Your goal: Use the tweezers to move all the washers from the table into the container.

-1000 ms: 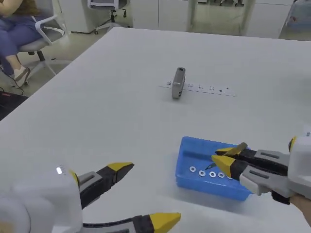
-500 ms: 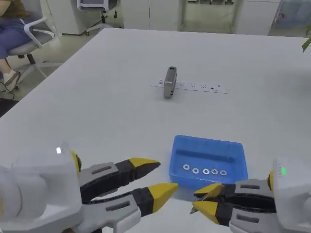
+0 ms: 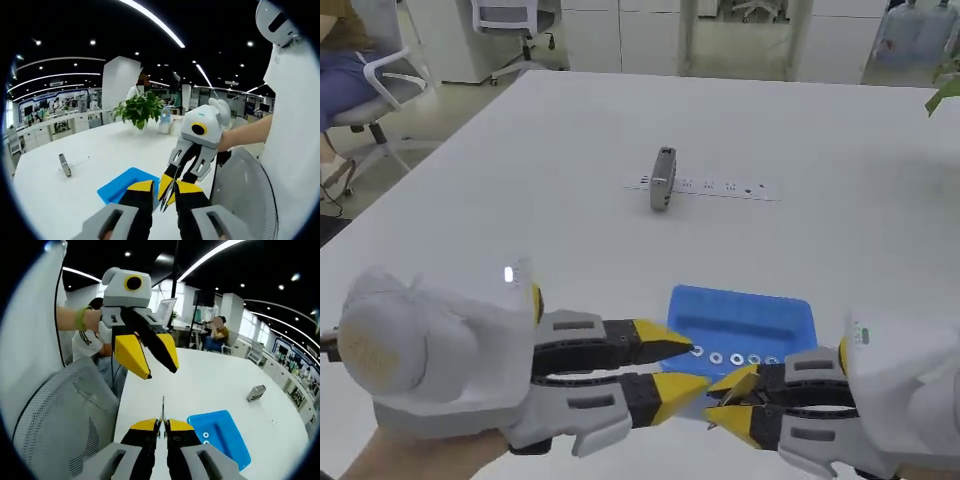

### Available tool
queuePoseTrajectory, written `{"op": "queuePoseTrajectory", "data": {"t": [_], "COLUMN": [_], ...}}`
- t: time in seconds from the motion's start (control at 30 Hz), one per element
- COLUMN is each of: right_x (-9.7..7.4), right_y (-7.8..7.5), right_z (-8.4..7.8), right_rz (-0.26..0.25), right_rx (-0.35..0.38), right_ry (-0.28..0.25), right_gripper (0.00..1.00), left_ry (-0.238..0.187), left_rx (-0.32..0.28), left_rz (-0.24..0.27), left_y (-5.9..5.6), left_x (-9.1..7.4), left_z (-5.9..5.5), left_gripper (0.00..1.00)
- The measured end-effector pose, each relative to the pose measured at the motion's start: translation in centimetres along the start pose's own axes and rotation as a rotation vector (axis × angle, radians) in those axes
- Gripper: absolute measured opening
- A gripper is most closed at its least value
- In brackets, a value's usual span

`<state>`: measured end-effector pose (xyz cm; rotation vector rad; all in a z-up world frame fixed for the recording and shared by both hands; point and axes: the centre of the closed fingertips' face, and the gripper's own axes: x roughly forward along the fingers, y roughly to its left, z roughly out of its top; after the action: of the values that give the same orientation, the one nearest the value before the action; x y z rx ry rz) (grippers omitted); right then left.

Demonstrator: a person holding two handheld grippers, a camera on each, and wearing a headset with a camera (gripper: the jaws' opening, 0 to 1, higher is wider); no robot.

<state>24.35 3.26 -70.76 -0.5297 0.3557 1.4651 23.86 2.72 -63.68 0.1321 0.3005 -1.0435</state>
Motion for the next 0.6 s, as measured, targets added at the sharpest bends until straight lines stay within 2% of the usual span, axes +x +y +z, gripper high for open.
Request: {"op": "queuePoseTrajectory", "data": {"t": [0.17, 0.3, 0.47, 0.57, 0.6], "right_x": [-0.2, 0.0, 0.5, 0.6, 0.6], "right_y": [0.4, 0.9, 1.3, 1.4, 1.5], "right_z": [-0.7, -1.2, -1.6, -1.8, -2.1], "right_rz": [0.004, 0.018, 0.035, 0.038, 0.043], "right_rx": [-0.032, -0.068, -0.081, -0.085, -0.083], "right_ry": [0.040, 0.081, 0.102, 0.114, 0.124], "right_gripper": [0.03, 0.03, 0.03, 0.03, 0.03], "left_ry": [0.041, 0.042, 0.107, 0.132, 0.141], "left_rx": [0.043, 0.066, 0.114, 0.133, 0.155], "left_rz": [-0.035, -0.101, -0.147, -0.168, -0.167], "left_y": [-0.9, -2.3, -3.0, -3.5, -3.4], "left_x": [0.8, 1.7, 2.7, 3.2, 3.2], "left_z": [-0.3, 0.2, -0.6, -0.9, -1.1], "left_gripper": [0.14, 0.10, 0.05, 0.02, 0.00]}}
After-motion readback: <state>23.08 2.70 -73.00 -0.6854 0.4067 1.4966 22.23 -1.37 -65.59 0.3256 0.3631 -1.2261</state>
